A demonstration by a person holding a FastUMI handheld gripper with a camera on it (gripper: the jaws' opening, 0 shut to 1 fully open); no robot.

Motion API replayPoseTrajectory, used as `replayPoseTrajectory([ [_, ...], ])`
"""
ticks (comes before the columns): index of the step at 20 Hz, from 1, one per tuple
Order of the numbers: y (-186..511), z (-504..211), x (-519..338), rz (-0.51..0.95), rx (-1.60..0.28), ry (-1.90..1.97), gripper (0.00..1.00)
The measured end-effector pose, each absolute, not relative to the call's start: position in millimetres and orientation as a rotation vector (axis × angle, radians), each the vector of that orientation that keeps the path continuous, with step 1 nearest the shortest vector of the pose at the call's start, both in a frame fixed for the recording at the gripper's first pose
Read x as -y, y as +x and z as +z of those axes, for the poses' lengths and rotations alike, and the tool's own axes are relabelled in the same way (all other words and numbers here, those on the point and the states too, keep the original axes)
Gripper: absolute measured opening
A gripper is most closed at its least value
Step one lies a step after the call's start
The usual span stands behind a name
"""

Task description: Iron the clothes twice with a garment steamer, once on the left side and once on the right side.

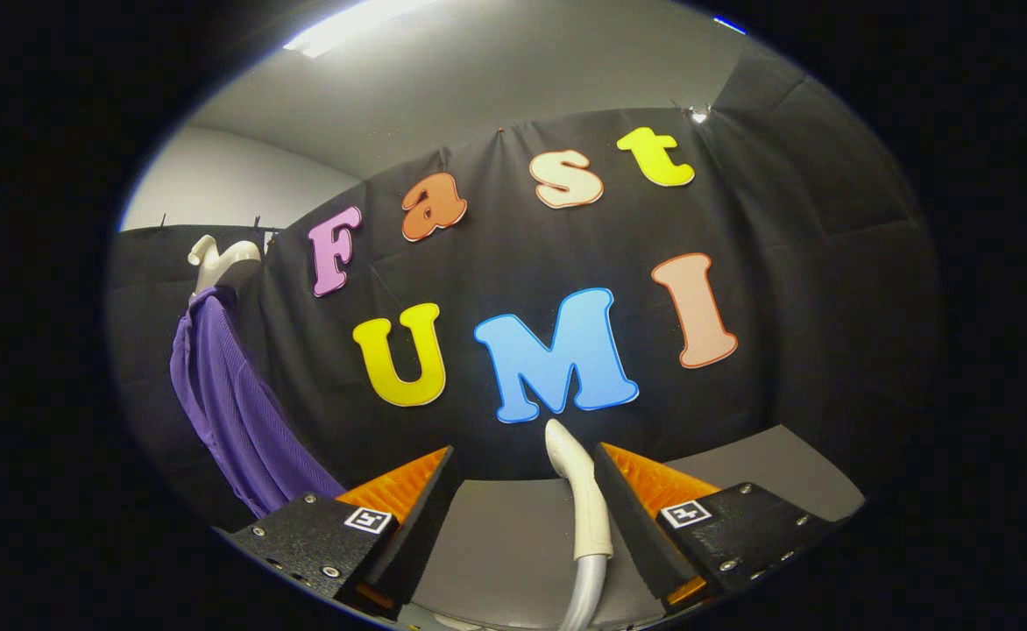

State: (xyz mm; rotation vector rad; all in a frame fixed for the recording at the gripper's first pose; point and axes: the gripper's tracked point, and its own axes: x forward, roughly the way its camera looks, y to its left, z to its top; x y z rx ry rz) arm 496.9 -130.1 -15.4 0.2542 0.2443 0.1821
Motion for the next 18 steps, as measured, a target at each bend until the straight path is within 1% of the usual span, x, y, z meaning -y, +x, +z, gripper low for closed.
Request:
replayPoseTrajectory([
  [6,542.0,-58.3,127.6,0.193,-0.369,0.326,0.95],
  [11,566.3,-106.7,131.1,0.199,-0.52,0.379,0.95],
  [14,570.2,-136.3,142.4,0.177,-0.61,0.4,0.95],
  [17,561.7,-154.2,139.1,0.222,-0.699,0.479,0.94],
  [18,560.1,-158.0,138.5,0.235,-0.722,0.515,0.91],
])
